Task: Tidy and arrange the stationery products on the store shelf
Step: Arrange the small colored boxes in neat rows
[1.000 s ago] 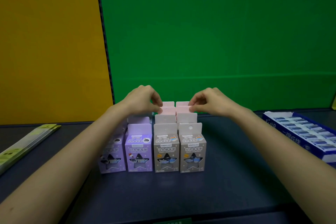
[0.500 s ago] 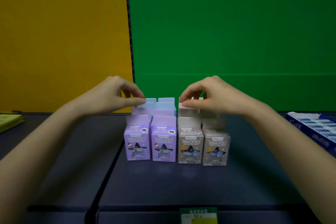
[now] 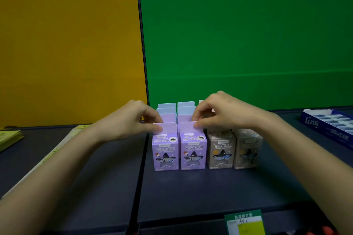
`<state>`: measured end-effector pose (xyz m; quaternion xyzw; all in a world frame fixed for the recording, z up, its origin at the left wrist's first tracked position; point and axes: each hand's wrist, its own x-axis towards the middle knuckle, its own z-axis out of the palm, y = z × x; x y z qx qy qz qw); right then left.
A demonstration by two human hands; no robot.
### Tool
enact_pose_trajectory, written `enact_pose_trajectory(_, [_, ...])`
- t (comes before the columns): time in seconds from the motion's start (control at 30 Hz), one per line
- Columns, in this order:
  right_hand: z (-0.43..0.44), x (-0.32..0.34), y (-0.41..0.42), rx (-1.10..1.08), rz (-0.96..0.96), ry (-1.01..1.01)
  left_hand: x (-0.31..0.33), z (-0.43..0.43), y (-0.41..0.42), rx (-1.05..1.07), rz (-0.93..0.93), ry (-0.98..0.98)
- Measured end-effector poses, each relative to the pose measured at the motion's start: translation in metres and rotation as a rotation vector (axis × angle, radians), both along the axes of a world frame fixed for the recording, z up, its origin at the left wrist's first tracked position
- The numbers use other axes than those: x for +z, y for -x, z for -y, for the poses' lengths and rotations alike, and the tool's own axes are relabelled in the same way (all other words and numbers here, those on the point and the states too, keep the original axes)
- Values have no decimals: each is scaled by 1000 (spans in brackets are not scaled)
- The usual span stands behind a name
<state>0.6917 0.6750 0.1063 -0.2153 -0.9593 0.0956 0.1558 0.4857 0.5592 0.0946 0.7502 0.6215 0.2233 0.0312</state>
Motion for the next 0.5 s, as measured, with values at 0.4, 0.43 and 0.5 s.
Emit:
enact_pose_trajectory(0.4, [-6, 6, 1, 28, -66, -21, 4, 3, 3, 23, 38, -115])
enact_pose_trajectory(0.43, [-9, 8, 1, 12, -88, -45, 4, 1, 5, 51, 40, -165])
enact_pose_trajectory(0.5, [-14, 9, 6, -28, -88, -97, 4, -4, 10, 107, -3, -215])
